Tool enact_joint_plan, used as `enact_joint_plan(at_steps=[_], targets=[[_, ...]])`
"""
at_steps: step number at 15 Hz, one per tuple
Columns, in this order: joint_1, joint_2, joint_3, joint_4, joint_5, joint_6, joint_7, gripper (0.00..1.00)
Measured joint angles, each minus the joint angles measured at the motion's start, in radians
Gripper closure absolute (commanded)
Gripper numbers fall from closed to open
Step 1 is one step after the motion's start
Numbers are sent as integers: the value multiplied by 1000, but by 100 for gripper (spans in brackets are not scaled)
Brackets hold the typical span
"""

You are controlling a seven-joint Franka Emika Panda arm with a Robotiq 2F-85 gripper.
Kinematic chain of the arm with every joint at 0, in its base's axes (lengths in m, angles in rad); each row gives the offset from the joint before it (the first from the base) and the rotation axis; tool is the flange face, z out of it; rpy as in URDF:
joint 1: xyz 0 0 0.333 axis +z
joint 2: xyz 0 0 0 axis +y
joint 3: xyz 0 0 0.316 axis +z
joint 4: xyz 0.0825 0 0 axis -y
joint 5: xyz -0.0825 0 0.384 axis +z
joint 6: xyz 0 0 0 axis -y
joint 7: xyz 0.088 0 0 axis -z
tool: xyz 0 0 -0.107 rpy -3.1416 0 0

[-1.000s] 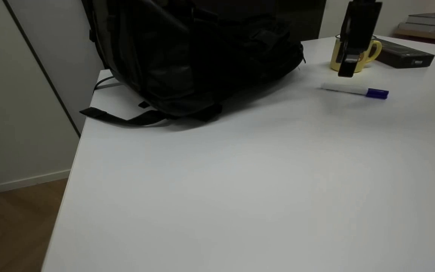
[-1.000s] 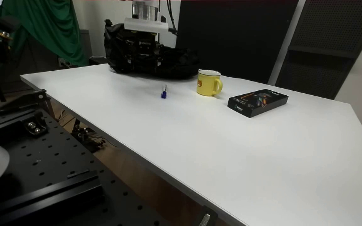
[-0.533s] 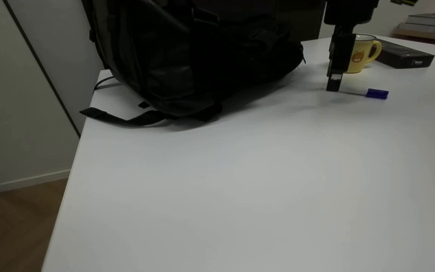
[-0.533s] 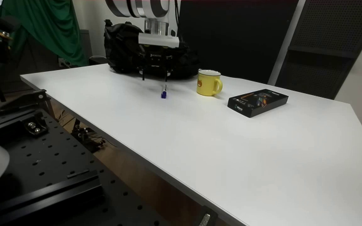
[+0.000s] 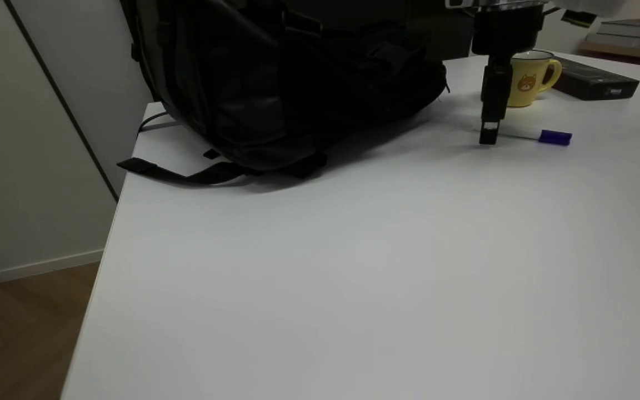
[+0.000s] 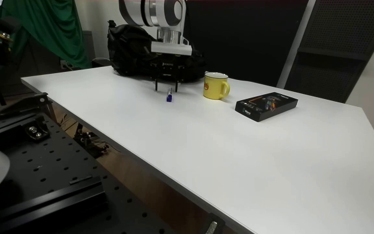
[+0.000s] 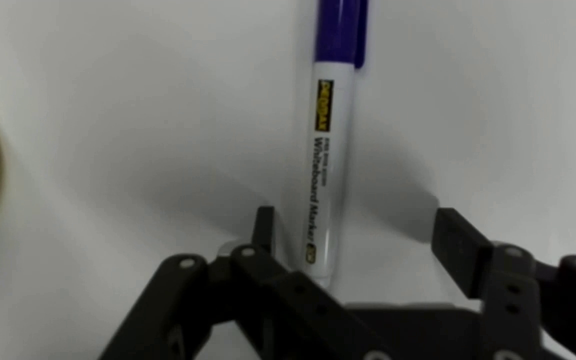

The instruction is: Put the marker in the yellow cup

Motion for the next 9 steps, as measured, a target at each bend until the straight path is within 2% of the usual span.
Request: enact_joint_plan(at_steps=[7, 9], targets=[[12, 7, -22, 54, -36, -61, 59, 95], [22, 7, -27, 65, -50, -78, 86, 99]])
